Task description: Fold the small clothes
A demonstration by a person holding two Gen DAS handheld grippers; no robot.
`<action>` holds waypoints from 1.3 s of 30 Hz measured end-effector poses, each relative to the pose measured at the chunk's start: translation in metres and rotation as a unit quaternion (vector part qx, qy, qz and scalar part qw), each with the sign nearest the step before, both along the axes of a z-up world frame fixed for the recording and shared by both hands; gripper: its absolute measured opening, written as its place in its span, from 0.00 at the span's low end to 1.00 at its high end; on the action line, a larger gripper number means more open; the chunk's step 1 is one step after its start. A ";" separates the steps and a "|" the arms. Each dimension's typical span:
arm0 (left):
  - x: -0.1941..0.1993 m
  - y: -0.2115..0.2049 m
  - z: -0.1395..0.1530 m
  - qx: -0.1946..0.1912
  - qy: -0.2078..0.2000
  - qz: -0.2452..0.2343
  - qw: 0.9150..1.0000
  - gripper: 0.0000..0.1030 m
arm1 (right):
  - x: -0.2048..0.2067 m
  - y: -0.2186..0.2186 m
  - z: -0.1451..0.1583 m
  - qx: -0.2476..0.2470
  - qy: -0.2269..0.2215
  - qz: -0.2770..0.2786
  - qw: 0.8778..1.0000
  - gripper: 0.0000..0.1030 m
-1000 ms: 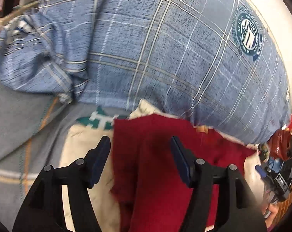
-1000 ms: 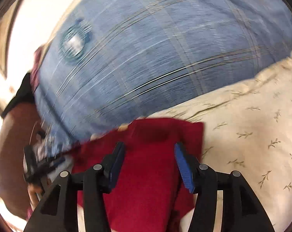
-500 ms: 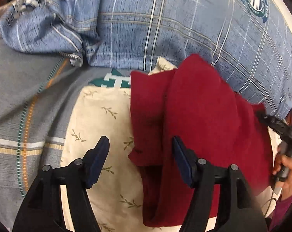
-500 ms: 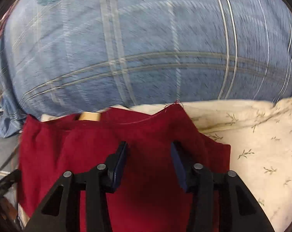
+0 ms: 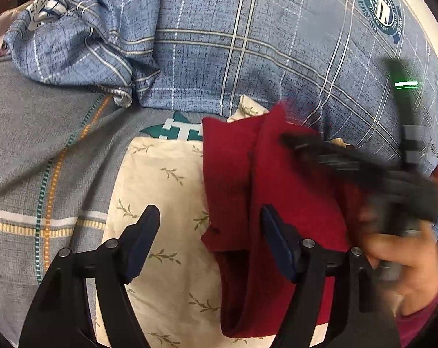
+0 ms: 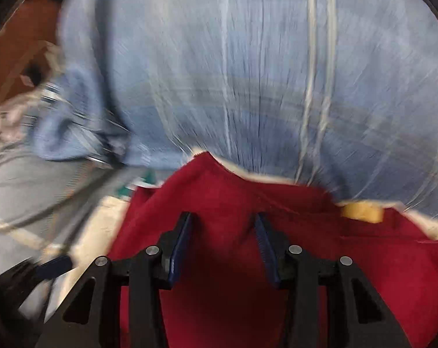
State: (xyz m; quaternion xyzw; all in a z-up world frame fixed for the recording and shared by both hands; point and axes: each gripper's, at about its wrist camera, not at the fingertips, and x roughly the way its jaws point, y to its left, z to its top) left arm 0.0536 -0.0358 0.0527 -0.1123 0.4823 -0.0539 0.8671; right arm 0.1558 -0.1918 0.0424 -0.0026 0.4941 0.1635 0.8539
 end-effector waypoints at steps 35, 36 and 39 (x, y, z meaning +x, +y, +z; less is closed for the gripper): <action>-0.039 0.044 0.016 -0.018 0.003 0.067 0.998 0.80 | -0.060 0.002 0.078 0.009 -0.008 0.003 1.000 0.65; -0.036 0.048 0.015 -0.019 0.003 0.071 0.997 0.80 | -0.051 0.008 0.072 0.009 -0.001 0.003 1.000 0.65; -0.029 0.051 0.014 -0.011 0.003 0.075 0.997 0.80 | -0.030 0.024 0.054 0.007 0.020 0.008 1.000 0.64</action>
